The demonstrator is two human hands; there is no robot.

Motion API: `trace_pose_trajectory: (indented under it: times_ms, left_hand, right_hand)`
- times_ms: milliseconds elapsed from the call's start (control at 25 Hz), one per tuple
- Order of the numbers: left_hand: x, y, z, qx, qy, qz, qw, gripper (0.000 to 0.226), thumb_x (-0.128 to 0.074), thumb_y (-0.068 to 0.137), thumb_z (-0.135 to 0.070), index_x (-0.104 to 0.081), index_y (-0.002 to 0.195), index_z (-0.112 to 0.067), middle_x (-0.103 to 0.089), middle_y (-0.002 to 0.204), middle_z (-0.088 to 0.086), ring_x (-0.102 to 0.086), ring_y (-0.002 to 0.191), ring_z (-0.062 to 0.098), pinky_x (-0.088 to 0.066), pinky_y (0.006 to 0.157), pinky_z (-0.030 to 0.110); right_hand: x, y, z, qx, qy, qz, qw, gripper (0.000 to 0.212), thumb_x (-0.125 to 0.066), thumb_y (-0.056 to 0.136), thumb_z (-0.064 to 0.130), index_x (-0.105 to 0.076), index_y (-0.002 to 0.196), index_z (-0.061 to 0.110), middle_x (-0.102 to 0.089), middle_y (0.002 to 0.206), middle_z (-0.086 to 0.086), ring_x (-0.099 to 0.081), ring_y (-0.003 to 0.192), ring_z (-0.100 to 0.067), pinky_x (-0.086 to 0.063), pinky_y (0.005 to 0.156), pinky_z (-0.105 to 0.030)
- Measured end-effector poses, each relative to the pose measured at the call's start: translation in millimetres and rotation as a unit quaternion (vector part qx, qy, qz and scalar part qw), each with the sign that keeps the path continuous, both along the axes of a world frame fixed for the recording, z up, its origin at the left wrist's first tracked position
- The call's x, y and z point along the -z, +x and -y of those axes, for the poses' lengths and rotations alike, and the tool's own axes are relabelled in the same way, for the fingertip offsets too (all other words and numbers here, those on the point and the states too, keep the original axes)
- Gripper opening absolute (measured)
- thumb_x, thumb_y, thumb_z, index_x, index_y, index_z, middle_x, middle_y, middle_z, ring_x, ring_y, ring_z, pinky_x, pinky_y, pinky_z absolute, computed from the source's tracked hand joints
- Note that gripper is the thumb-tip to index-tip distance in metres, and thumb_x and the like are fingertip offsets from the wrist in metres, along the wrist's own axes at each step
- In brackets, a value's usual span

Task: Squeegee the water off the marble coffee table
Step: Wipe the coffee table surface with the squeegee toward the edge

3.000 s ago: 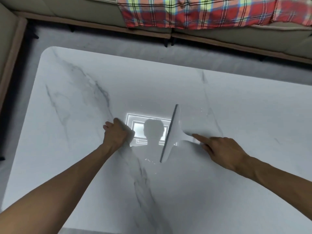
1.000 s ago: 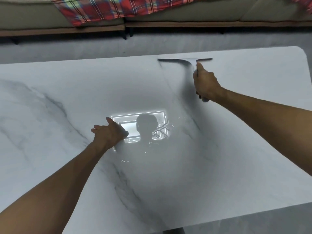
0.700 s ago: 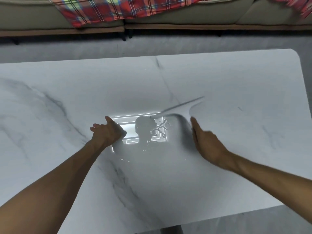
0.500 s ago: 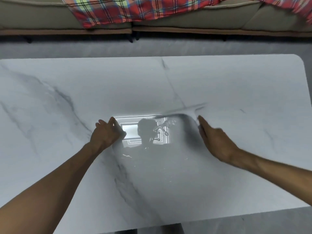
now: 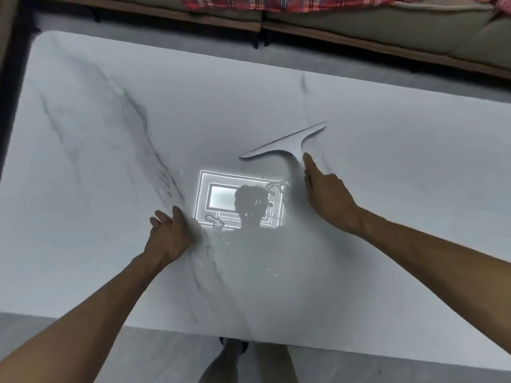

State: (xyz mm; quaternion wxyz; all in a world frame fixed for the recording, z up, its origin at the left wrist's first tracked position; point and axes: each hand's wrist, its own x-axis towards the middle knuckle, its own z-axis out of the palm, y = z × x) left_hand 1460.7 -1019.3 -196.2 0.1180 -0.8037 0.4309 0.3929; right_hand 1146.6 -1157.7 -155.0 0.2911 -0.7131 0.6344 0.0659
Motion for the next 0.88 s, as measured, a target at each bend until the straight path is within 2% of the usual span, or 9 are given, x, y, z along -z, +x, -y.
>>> trace_pose_trajectory:
  times_ms: [80,200,320,400,480,600,720,800,880]
  left_hand:
    - [-4,-2,3,0.025,0.0,0.002,1.0,0.06,-0.045,0.096,-0.007,-0.018,0.146,0.013,-0.019,0.148,0.041,-0.029,0.128,0.064,-0.035,0.103,0.064]
    - [-14,2,4,0.021,0.021,0.005,1.0,0.069,-0.056,0.09,-0.013,-0.022,0.148,-0.005,-0.02,0.148,0.033,-0.029,0.135,0.048,-0.036,0.104,0.053]
    - [-35,6,-11,0.019,-0.055,-0.038,0.998,0.046,-0.047,0.083,-0.01,-0.046,0.128,-0.001,-0.047,0.125,0.024,-0.048,0.118,0.043,-0.041,0.088,0.041]
    - [-47,12,-26,-0.028,-0.086,-0.068,0.994,0.052,-0.046,0.074,-0.021,-0.056,0.122,-0.001,-0.061,0.118,0.017,-0.057,0.11,0.039,-0.041,0.087,0.035]
    - [-52,22,-45,-0.071,-0.104,-0.084,0.988,0.043,-0.049,0.083,-0.024,-0.059,0.121,-0.007,-0.065,0.117,0.014,-0.06,0.106,0.037,-0.042,0.082,0.031]
    - [-54,45,-75,-0.159,-0.12,-0.075,0.977,0.021,-0.052,0.092,-0.023,-0.063,0.105,-0.012,-0.068,0.105,0.011,-0.061,0.088,0.029,-0.043,0.07,0.03]
    - [-50,71,-111,-0.177,-0.132,-0.03,0.975,0.018,-0.051,0.094,-0.027,-0.062,0.09,-0.013,-0.067,0.093,0.007,-0.061,0.086,0.028,-0.041,0.067,0.03]
    - [-41,81,-132,-0.194,-0.13,-0.019,0.972,0.02,-0.045,0.097,-0.026,-0.06,0.094,-0.013,-0.065,0.093,0.008,-0.061,0.09,0.03,-0.039,0.068,0.031]
    - [-32,84,-151,-0.211,-0.127,-0.004,0.969,0.024,-0.04,0.096,-0.014,-0.057,0.113,-0.011,-0.066,0.109,0.012,-0.06,0.098,0.033,-0.041,0.074,0.031]
  right_hand:
    - [-5,-31,-42,-0.04,0.011,-0.019,0.999,0.056,-0.035,0.1,0.022,-0.016,0.152,0.03,-0.047,0.06,-0.004,-0.038,0.045,-0.023,-0.033,0.054,-0.031]
    - [-26,-70,-90,-0.071,0.064,-0.045,0.994,0.057,-0.035,0.101,0.025,-0.013,0.152,0.035,-0.053,0.061,-0.002,-0.049,0.05,-0.022,-0.038,0.052,-0.032]
    - [-53,-86,-109,-0.048,0.074,-0.045,0.995,0.048,-0.028,0.102,0.039,-0.018,0.148,0.04,-0.056,0.064,-0.002,-0.054,0.056,-0.022,-0.047,0.06,-0.035]
    - [-68,-79,-108,-0.045,0.045,-0.046,0.997,0.042,-0.026,0.101,0.044,-0.026,0.142,0.039,-0.053,0.062,0.003,-0.051,0.055,-0.019,-0.042,0.057,-0.034]
    - [-78,-60,-105,-0.07,0.022,-0.041,0.996,0.034,-0.024,0.1,0.047,-0.04,0.123,0.028,-0.053,0.06,0.003,-0.05,0.054,-0.02,-0.04,0.053,-0.036]
    - [-83,-13,-110,-0.183,0.006,-0.03,0.983,0.033,-0.023,0.099,0.048,-0.044,0.103,0.023,-0.055,0.064,0.007,-0.051,0.059,-0.027,-0.04,0.055,-0.037]
    - [-70,53,-130,-0.335,0.024,-0.012,0.942,0.031,-0.025,0.102,0.044,-0.047,0.113,0.026,-0.064,0.086,0.008,-0.059,0.074,-0.026,-0.045,0.065,-0.036]
    - [-48,102,-150,-0.41,0.051,-0.004,0.911,0.026,-0.03,0.102,0.038,-0.048,0.119,0.029,-0.065,0.103,0.005,-0.063,0.085,-0.026,-0.048,0.071,-0.035]
    - [-27,148,-173,-0.459,0.077,-0.002,0.885,0.029,-0.032,0.103,0.034,-0.048,0.126,0.029,-0.065,0.108,-0.001,-0.063,0.091,-0.029,-0.044,0.07,-0.034]
